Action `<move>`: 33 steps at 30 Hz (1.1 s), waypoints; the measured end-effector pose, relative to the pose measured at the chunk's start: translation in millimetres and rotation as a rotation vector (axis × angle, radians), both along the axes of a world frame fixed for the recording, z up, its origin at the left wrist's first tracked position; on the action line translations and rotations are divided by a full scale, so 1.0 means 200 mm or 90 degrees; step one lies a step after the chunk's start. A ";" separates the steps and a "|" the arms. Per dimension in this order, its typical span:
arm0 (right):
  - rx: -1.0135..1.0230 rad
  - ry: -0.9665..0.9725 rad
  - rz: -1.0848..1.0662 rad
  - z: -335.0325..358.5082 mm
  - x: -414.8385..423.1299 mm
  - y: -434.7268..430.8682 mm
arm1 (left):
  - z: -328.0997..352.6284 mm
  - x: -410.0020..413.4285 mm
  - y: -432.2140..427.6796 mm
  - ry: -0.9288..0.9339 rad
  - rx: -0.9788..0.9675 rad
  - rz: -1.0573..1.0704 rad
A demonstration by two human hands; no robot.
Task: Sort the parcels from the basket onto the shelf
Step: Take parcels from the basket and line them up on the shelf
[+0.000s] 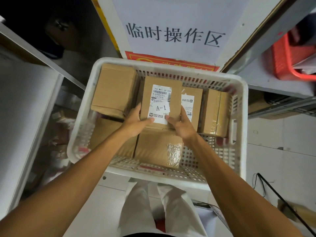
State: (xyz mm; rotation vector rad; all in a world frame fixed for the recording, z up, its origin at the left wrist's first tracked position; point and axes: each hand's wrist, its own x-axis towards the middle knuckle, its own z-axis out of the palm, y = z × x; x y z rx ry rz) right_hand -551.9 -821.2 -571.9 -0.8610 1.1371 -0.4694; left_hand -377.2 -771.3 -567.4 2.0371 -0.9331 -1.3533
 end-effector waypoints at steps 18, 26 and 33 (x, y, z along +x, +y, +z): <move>-0.284 -0.007 0.150 0.79 0.25 0.06 | 0.83 0.28 0.24 -0.004 -0.167 0.108; -0.476 -0.085 0.244 1.24 0.74 0.34 | 1.30 0.68 0.66 -0.078 -0.319 0.220; -0.624 -0.180 0.299 1.67 1.24 0.65 | 1.78 0.99 1.15 -0.172 -0.507 0.318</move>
